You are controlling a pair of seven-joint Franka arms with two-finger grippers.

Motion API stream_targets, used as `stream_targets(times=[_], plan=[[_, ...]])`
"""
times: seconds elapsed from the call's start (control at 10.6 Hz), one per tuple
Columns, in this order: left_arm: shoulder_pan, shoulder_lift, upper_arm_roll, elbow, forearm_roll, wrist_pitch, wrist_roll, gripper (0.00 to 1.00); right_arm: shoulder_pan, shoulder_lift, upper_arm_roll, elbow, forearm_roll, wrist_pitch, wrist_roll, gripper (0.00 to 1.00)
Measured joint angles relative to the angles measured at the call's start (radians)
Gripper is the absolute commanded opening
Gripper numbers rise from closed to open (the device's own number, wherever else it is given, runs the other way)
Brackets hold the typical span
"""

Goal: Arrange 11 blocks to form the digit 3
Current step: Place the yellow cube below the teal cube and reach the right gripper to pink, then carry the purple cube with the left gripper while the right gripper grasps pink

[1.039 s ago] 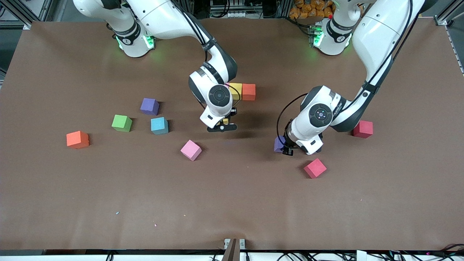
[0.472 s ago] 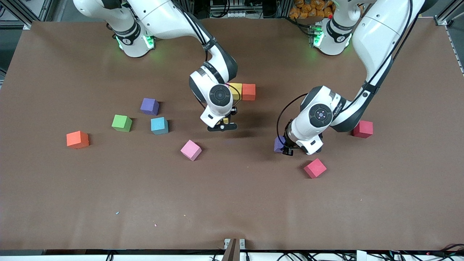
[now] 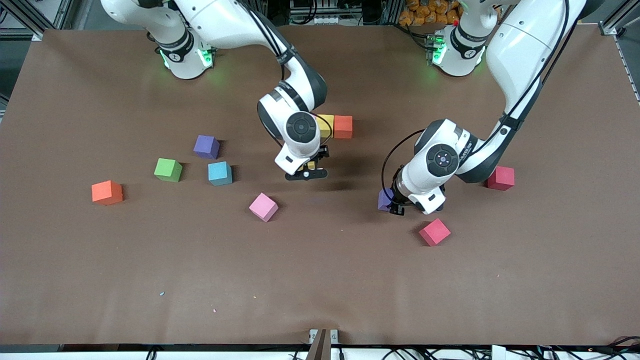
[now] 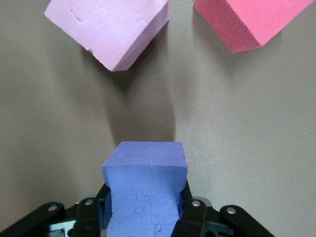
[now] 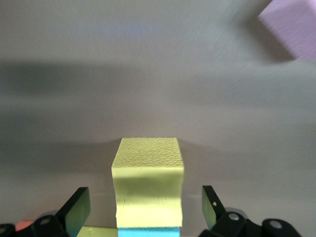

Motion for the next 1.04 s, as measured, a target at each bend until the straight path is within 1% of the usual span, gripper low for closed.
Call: stream_targets(times=[0.19,0.47,0.57,0.76,0.85,0.94,1.04], plan=[[0.0,0.001,0.0,0.006,-0.003,-0.001,0.0,0.0,-0.051,-0.03,-0.006,0.015,0.0,-0.005,-0.119,1.0],[0.0,0.005,0.0,0.02,-0.011,-0.012,0.0,0.0,-0.13,-0.022,-0.008,0.043,-0.016,-0.003,-0.423,1.0],[0.0,0.007,0.0,0.024,-0.011,-0.015,0.0,0.0,-0.141,-0.011,-0.008,0.053,-0.041,-0.001,-0.498,1.0],[-0.001,0.008,-0.001,0.029,-0.013,-0.025,0.0,0.0,-0.156,0.013,-0.008,0.072,-0.14,0.017,-0.669,1.0],[-0.002,0.008,-0.002,0.035,-0.017,-0.037,0.0,0.0,-0.159,0.022,-0.008,0.075,-0.189,0.052,-0.732,1.0],[-0.004,0.009,-0.005,0.044,-0.025,-0.051,0.0,0.0,-0.164,0.031,-0.009,0.076,-0.219,0.091,-0.785,1.0],[-0.005,0.009,-0.008,0.049,-0.03,-0.056,0.0,0.0,-0.171,0.042,-0.009,0.076,-0.226,0.12,-0.828,1.0]])
